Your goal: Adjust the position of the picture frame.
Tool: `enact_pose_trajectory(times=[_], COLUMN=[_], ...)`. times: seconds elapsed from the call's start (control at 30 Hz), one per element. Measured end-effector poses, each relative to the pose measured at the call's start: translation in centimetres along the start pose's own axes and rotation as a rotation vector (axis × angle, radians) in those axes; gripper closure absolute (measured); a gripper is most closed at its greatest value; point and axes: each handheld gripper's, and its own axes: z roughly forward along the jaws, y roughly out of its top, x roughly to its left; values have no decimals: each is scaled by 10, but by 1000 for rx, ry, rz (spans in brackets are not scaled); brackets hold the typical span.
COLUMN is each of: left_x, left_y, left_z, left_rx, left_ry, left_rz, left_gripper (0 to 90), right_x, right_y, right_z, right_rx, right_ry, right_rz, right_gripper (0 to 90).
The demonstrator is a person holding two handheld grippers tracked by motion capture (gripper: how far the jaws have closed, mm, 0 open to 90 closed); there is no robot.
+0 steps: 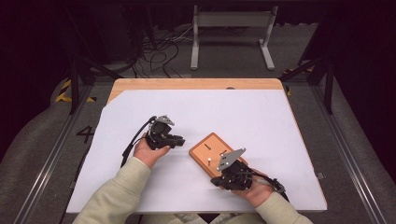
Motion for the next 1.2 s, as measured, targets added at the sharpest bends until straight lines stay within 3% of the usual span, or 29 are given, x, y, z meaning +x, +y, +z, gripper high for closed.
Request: enact_pose_trajectory(times=[0.13,0.37,0.4,0.5,0.6,0.7,0.83,0.87,0.93,1.0,1.13,1.17,1.2], left_x=[2,2,2,1,1,1,1,1,1,1,1,2,2], left_y=[0,0,0,0,0,0,0,0,0,0,0,0,0], left_z=[0,1,1,2,3,3,3,3,4,4,4,4,4], left_rx=[1,1,0,7,10,12,9,9,12,12,12,13,12], left_ry=[0,-1,1,-3,-3,-5,-4,-4,-6,-4,-4,-1,-1], left_rz=[2,2,0,4,8,6,7,7,6,8,3,0,0], left_gripper=[760,757,755,754,754,753,753,753,753,753,752,751,750], right_x=[4,0,-7,-18,-28,-39,-53,-53,-61,-65,-65,-71,-75], right_y=[0,-2,-5,-10,-16,-24,-34,-34,-41,-44,-40,-38,-39], right_z=[12,9,6,0,-7,-14,-23,-23,-31,-35,-48,-62,-66], right_rx=[74,97,97,91,95,92,94,94,97,86,34,-30,-49], right_ry=[-5,-37,-65,-83,-132,-168,-247,-247,-298,-297,-280,-318,-340], right_rz=[-17,-9,13,47,82,98,129,129,172,191,176,202,220], right_gripper=[900,900,900,900,900,900,900,900,900,900,900,900,900])
